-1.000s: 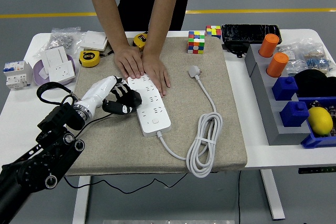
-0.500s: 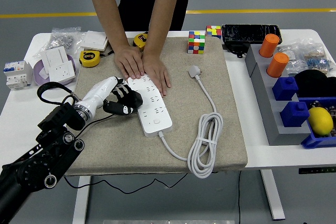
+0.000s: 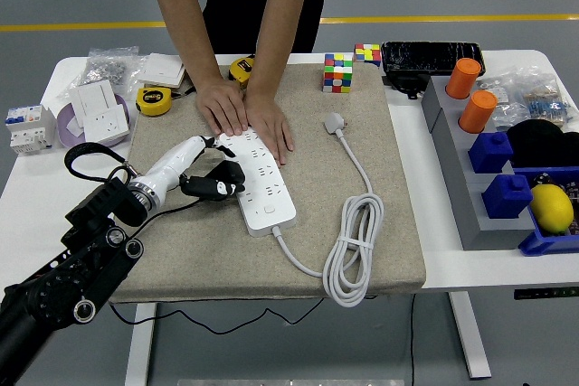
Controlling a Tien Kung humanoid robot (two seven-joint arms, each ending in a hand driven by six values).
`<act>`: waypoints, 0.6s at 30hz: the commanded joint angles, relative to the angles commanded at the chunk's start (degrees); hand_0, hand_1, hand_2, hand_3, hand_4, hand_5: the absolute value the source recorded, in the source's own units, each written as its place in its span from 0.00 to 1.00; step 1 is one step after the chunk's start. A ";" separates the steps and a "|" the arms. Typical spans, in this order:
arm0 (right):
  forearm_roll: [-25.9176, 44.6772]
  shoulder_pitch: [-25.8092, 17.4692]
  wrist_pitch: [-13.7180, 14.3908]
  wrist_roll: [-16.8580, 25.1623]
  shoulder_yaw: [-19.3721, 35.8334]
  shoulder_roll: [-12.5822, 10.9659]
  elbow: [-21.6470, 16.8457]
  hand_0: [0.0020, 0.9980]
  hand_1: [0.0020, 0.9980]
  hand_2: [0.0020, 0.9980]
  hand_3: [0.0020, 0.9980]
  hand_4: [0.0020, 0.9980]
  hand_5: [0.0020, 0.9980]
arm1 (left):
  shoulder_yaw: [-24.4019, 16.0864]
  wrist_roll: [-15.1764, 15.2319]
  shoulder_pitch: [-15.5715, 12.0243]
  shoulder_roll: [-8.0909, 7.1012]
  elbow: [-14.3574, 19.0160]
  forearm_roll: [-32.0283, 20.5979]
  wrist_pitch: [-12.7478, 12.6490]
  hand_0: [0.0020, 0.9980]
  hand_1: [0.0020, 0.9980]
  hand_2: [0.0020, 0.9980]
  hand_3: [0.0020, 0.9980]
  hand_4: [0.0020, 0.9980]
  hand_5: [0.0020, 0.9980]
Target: Pick up the plug,place it near the board,insert it into the board,press the button
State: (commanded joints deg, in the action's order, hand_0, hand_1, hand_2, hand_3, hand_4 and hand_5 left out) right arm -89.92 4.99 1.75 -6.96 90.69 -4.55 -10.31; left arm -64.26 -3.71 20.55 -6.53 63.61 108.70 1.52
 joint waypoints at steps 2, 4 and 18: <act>0.01 -0.02 0.00 0.01 -0.06 0.00 0.00 0.84 0.73 0.72 0.77 1.00 0.97 | -0.11 0.05 -0.07 -0.01 0.10 -0.17 0.18 0.93 0.94 0.84 0.80 1.00 0.46; 0.01 -0.04 0.00 0.01 -0.11 0.00 0.00 0.84 0.73 0.72 0.77 1.00 0.97 | -0.46 0.12 -0.26 0.00 0.49 -0.36 0.43 0.93 0.94 0.84 0.80 1.00 0.46; -0.54 -0.27 -0.05 -0.04 0.24 0.07 0.00 0.84 0.73 0.73 0.77 1.00 0.98 | -5.39 -1.22 -8.48 1.89 14.02 -9.43 -11.81 0.91 0.94 0.90 0.85 1.00 1.00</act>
State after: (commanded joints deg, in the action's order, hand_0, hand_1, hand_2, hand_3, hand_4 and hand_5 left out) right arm -90.46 4.72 1.70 -7.00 90.93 -4.48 -10.31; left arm -69.65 -4.94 12.07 -4.64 77.62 99.28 -10.30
